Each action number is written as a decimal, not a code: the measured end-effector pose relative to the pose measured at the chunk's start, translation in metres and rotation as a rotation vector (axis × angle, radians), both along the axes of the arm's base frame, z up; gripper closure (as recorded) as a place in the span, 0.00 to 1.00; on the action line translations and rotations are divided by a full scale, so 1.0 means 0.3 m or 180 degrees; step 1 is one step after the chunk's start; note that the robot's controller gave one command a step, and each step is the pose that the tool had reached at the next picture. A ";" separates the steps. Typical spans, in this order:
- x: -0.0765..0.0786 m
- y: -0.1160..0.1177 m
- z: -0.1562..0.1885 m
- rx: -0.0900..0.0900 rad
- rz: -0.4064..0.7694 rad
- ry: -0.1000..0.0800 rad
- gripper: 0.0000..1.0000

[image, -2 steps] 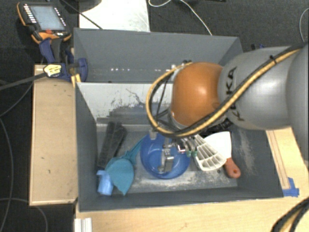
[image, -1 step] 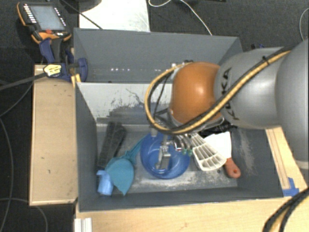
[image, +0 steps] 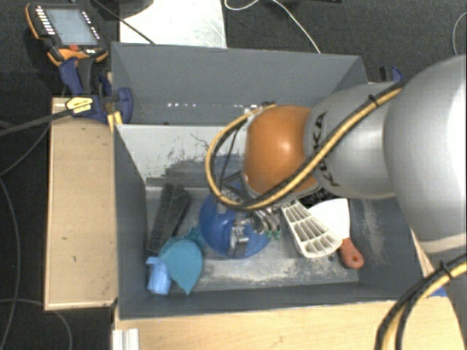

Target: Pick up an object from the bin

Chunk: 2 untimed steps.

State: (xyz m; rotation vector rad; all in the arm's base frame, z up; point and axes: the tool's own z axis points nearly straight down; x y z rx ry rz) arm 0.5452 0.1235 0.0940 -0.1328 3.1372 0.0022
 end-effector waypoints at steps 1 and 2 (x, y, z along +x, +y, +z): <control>0.077 -0.036 -0.059 0.0031 -0.0485 -0.0051 0.00; 0.076 -0.036 -0.058 0.0029 -0.0487 -0.0053 0.00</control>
Offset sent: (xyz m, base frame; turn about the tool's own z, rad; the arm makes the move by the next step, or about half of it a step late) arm 0.0007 -0.0161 -0.0240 0.4769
